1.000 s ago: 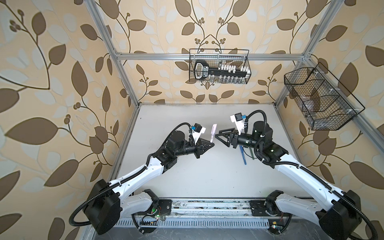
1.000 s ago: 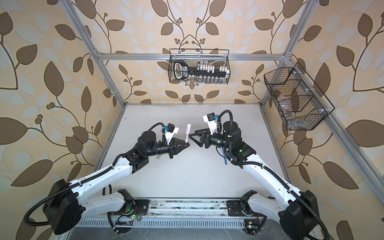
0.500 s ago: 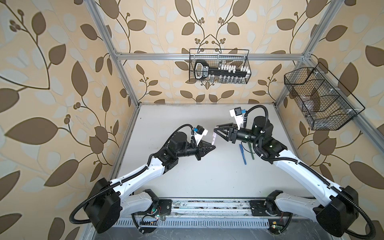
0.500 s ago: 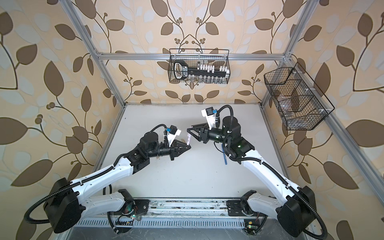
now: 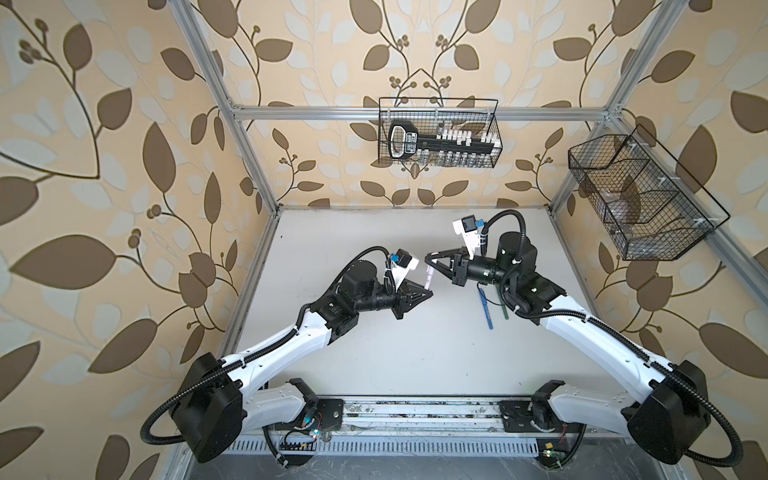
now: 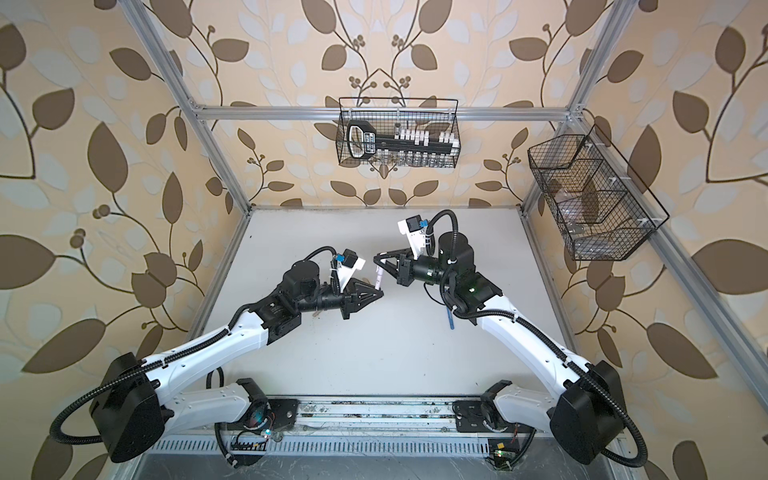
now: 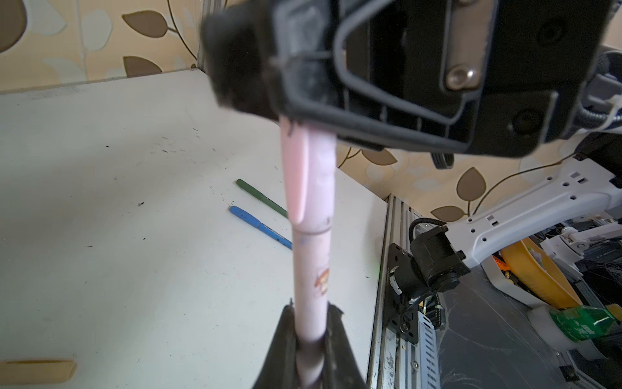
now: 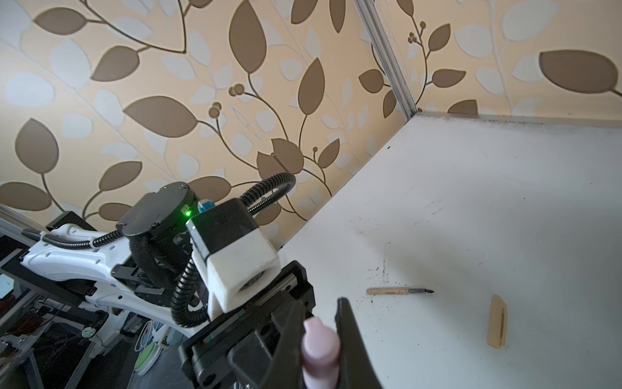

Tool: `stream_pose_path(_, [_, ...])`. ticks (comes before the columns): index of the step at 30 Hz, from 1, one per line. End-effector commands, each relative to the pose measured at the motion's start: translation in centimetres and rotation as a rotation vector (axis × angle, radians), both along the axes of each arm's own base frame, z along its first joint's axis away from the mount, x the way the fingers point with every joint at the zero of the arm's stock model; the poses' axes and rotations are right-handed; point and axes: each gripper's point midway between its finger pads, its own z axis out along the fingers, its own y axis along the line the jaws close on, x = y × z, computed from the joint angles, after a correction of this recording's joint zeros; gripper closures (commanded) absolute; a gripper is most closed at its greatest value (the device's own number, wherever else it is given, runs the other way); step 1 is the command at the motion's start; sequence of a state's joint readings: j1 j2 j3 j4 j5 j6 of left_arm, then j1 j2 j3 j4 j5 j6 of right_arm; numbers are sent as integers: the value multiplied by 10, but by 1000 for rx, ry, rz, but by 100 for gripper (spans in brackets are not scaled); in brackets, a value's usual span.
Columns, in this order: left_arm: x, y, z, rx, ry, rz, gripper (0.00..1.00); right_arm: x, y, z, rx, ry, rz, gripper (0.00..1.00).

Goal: Insert the pens into the pen caps

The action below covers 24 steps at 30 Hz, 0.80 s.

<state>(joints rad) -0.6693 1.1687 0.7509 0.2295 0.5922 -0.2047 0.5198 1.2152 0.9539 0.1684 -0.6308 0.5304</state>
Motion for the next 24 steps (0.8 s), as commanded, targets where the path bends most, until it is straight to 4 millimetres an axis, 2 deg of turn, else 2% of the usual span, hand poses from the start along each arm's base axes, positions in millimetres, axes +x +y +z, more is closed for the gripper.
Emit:
stream_pose_path(1, [8,-2,43,-63,-132,34,100,-15,12,-4,11,27,78,100])
stream_pose_path(7, [16,3,86,-154,-230,94,100,-20,14,-23,5,66,88,100])
stream_pose_path(10, [19,1,100,-178,-260,95,100,-19,10,-31,-9,83,61,100])
stream_pose_path(15, [25,-7,99,-157,-248,79,100,-16,0,-27,-41,85,31,100])
stream_pose_path(19, [23,-2,108,-187,-272,90,100,-21,1,-35,-61,103,41,100])
stream_pose_path(22, [24,1,109,-171,-281,106,100,-18,-6,-34,-69,106,7,100])
stream_pose_path(23, [24,2,108,-160,-275,109,91,-16,-11,-29,-65,98,-10,100])
stream_pose_path(24, [23,2,106,-148,-264,110,71,-14,-16,-24,-63,93,-27,100])
